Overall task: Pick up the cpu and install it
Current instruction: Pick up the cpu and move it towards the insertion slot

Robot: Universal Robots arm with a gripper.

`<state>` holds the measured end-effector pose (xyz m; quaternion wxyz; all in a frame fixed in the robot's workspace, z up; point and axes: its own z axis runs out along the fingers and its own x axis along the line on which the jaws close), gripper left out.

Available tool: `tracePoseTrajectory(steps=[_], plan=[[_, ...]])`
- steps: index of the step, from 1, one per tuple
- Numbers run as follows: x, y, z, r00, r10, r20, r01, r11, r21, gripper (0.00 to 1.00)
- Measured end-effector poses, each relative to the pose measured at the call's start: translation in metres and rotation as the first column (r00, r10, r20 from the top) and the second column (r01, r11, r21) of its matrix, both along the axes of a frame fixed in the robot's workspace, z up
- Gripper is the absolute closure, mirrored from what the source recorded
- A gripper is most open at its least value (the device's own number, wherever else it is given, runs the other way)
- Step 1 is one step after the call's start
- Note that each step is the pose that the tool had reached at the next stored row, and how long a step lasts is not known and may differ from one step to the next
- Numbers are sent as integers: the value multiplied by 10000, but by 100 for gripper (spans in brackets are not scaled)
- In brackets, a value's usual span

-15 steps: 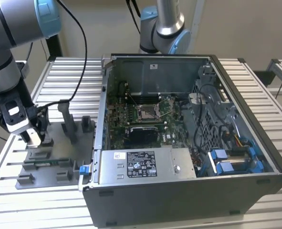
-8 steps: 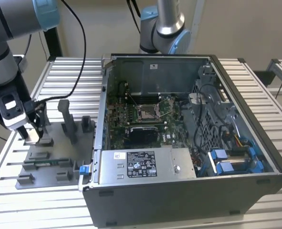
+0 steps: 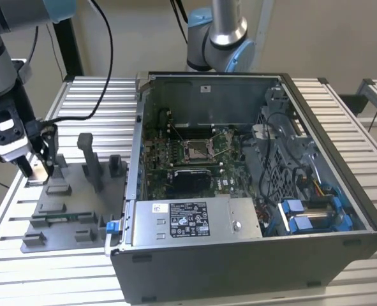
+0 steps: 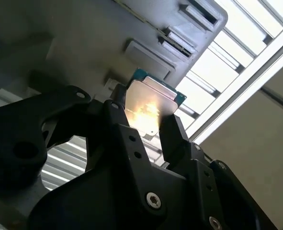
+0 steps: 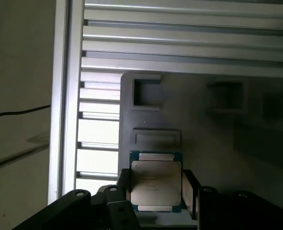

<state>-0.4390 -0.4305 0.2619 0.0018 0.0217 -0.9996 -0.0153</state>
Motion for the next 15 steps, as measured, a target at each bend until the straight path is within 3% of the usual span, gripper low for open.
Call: tracePoseTrajectory(steps=[15], plan=[[0, 1, 523, 10000, -1, -49, 0, 10000, -74, 100]])
